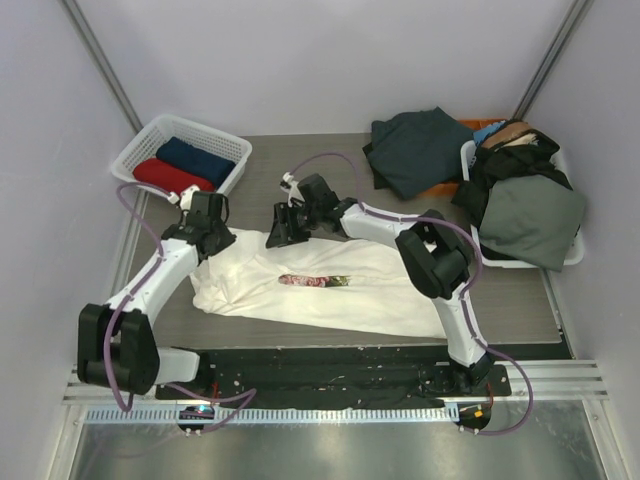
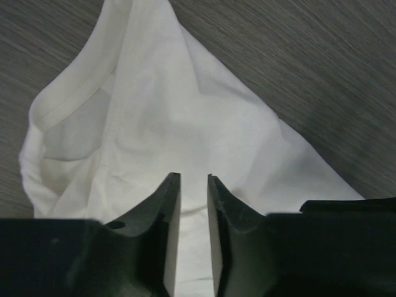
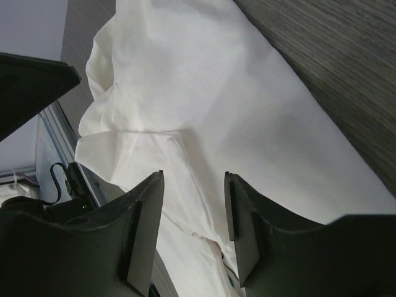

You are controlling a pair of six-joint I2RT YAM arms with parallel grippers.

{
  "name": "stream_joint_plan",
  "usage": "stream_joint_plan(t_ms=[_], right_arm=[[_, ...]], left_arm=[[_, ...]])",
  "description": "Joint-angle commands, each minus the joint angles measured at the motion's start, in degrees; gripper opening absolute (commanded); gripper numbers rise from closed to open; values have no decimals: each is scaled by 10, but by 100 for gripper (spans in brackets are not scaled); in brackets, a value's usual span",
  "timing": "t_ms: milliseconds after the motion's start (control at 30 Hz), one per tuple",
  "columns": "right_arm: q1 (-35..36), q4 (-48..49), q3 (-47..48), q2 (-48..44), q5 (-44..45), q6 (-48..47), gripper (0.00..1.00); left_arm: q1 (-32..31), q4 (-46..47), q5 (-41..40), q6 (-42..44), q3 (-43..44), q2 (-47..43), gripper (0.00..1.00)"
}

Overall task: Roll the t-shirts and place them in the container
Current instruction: Fold the T-shirt at the center of the board.

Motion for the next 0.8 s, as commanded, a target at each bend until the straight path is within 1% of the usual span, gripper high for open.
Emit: stream_joint_plan(t_ms=[0, 33, 100, 167, 300, 500, 567, 633, 667, 733, 767], right_arm=[[5, -12, 63, 24, -47, -53, 52], [6, -12, 67, 34, -54, -57, 52], [8, -15, 80, 44, -57, -62, 51], [11, -7, 87, 57, -73, -62, 50], [19, 24, 83, 67, -104, -40, 50], [37, 30, 92, 91, -103, -42, 50], [39, 29, 99, 101, -103, -42, 49], [41, 30, 107, 107, -105, -40, 43], [43, 30, 113, 111, -107, -40, 33], [43, 24, 120, 113, -108, -38, 22], [44, 24, 117, 111, -109, -38, 13]], left_arm=[[19, 49, 46, 15, 36, 66, 21], [22, 54, 66, 15, 34, 75, 17], [26, 60, 68, 14, 34, 102, 8], [32, 60, 67, 14, 30, 117, 3], [40, 79, 73, 16, 14, 139, 3], [40, 96, 85, 16, 0, 177, 0], [40, 101, 85, 17, -2, 186, 0], [42, 106, 84, 19, -6, 192, 0], [42, 108, 84, 20, -6, 198, 0], [44, 111, 82, 20, -9, 201, 0], [43, 114, 82, 20, -10, 203, 0]])
